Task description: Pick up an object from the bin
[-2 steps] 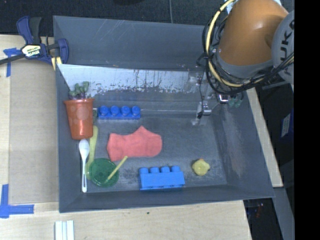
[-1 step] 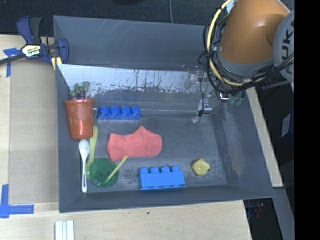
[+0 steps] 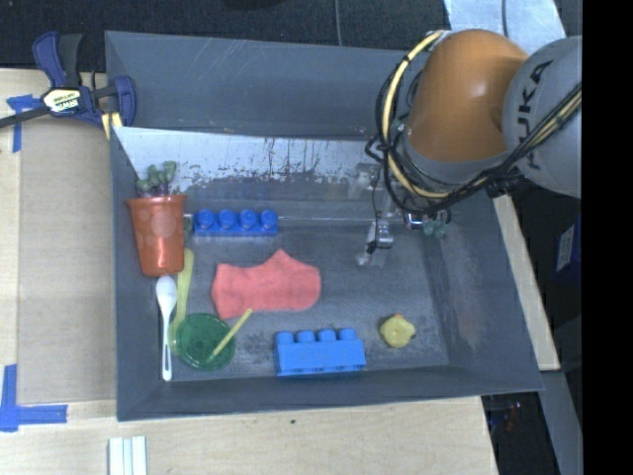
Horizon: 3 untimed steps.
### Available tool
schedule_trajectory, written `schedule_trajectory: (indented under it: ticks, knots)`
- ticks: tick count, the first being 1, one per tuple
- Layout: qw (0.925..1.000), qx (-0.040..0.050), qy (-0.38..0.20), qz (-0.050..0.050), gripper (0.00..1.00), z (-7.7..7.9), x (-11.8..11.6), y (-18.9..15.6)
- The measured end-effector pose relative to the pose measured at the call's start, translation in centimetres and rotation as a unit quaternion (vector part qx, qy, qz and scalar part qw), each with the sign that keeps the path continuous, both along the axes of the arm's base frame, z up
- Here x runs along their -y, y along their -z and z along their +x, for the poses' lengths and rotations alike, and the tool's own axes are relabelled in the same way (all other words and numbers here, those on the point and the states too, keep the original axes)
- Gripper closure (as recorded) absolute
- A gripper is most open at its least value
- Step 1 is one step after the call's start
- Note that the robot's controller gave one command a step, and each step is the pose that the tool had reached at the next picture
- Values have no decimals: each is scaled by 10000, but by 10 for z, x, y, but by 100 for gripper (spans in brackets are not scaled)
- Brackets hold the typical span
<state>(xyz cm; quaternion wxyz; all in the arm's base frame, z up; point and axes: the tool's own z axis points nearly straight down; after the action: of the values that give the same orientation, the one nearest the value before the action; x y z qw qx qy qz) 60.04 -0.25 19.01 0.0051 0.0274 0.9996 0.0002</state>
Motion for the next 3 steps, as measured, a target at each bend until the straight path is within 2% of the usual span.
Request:
schedule_trajectory:
  ticks: [1,2,3]
  knots:
    - [9999,31,139,-1,0,-13,12,77]
    - [10000,15,78,2,0,-45,-28,120]
    - [10000,26,43,-15,0,-19,-70,119]
